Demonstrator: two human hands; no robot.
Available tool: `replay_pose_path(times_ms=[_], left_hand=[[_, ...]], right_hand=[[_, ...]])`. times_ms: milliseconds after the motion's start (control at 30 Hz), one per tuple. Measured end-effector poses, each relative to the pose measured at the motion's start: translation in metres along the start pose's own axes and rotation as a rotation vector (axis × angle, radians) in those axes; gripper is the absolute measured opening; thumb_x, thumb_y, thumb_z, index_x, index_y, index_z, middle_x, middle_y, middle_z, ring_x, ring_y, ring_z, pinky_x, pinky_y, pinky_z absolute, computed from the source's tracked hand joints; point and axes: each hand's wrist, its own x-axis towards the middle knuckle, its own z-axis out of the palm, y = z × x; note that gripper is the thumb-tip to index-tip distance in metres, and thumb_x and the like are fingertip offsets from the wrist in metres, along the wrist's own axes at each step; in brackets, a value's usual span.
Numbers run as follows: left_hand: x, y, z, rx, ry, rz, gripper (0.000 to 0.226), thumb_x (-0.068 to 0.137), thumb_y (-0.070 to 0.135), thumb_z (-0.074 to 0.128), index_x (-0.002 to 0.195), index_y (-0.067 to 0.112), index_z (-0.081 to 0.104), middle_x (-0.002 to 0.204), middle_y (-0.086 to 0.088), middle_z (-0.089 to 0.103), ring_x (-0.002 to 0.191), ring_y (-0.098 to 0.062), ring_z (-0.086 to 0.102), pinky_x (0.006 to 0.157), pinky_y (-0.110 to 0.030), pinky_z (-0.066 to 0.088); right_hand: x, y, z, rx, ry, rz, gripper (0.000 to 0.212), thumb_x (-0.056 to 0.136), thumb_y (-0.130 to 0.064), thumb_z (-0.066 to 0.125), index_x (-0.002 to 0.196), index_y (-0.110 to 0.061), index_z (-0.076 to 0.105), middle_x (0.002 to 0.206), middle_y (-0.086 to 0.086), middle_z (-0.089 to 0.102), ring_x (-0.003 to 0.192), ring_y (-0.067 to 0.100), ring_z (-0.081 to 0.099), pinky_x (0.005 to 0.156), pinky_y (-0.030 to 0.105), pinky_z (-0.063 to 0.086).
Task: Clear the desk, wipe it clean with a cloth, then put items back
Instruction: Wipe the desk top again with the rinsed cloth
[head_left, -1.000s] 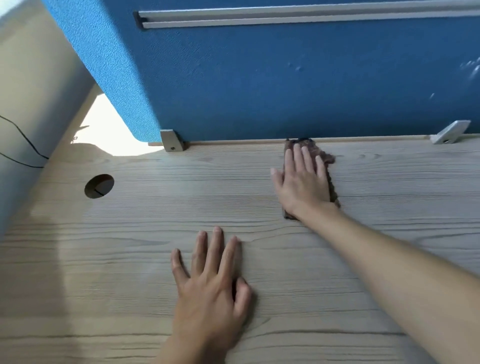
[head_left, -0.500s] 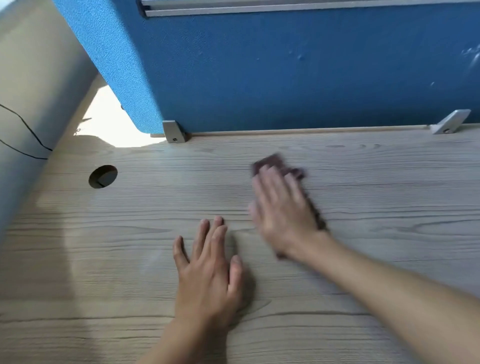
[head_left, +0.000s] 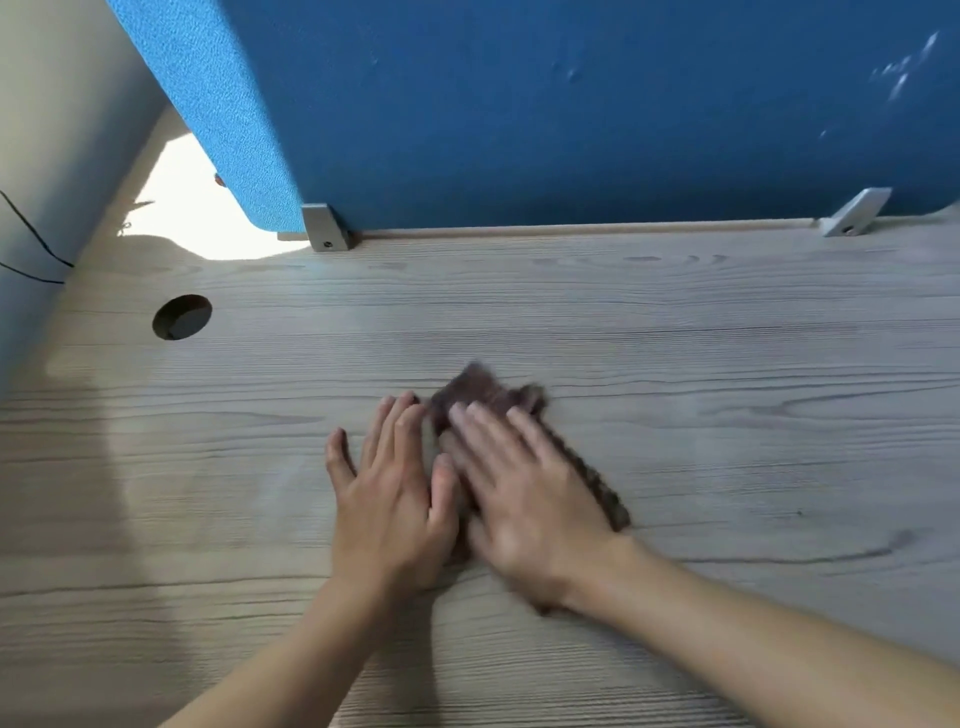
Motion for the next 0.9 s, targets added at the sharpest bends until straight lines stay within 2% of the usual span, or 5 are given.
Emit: replay_pose_path(times_ms=[300,400,533,733,900], left_hand=[[0.000,0.000,-0.001,-0.065,0.042,-0.011,0.060,0.092,0.044,0.023,0.140,0.012,0.043,0.148,-0.002,0.048,0.146,-0.016,0.032,0.118,-0.056,0.010],[-0.001,0.002,-0.001,-0.103,0.027,-0.049,0.067,0.091,0.046,0.020,0.142,0.010,0.043,0.149,-0.003,0.048,0.147,-0.016,0.030,0.119,-0.054,0.006],[0.001,0.001,-0.033,-0.107,-0.266,-0.044,0.074,0.083,0.052,0.024,0.146,0.015,0.033,0.159,0.001,0.032,0.151,-0.012,0.016,0.122,-0.050,0.003],[-0.057,-0.010,-0.094,0.345,-0.877,-0.053,0.117,0.076,0.057,0.072,0.156,0.024,-0.008,0.162,-0.004,-0.025,0.151,-0.028,-0.019,0.113,-0.069,0.017],[-0.062,-0.014,-0.085,0.360,-0.809,-0.053,0.129,0.070,0.049,0.083,0.156,0.016,-0.007,0.163,-0.005,-0.023,0.151,-0.031,-0.018,0.109,-0.074,0.017]], right_hand=[[0.002,0.072,-0.005,-0.047,0.077,0.458,0.066,0.096,-0.043,0.019,0.153,-0.014,0.035,0.162,0.009,0.028,0.150,0.022,0.024,0.123,0.043,0.012],[-0.023,-0.011,0.001,-0.031,0.036,0.208,0.066,0.095,-0.042,0.029,0.151,-0.008,0.039,0.161,0.013,0.028,0.151,0.024,0.021,0.122,0.048,0.017],[-0.039,0.003,-0.011,0.001,-0.108,-0.155,0.058,0.091,-0.036,0.037,0.142,-0.014,0.053,0.156,0.009,0.040,0.146,0.021,0.033,0.119,0.042,0.020],[-0.025,0.022,-0.011,-0.029,0.030,0.545,0.072,0.090,-0.041,0.018,0.153,-0.011,0.035,0.162,0.011,0.027,0.150,0.024,0.024,0.123,0.046,0.013],[-0.084,-0.076,-0.006,0.001,-0.125,-0.153,0.065,0.087,-0.038,0.040,0.148,-0.015,0.046,0.158,0.009,0.036,0.147,0.022,0.031,0.118,0.045,0.021]])
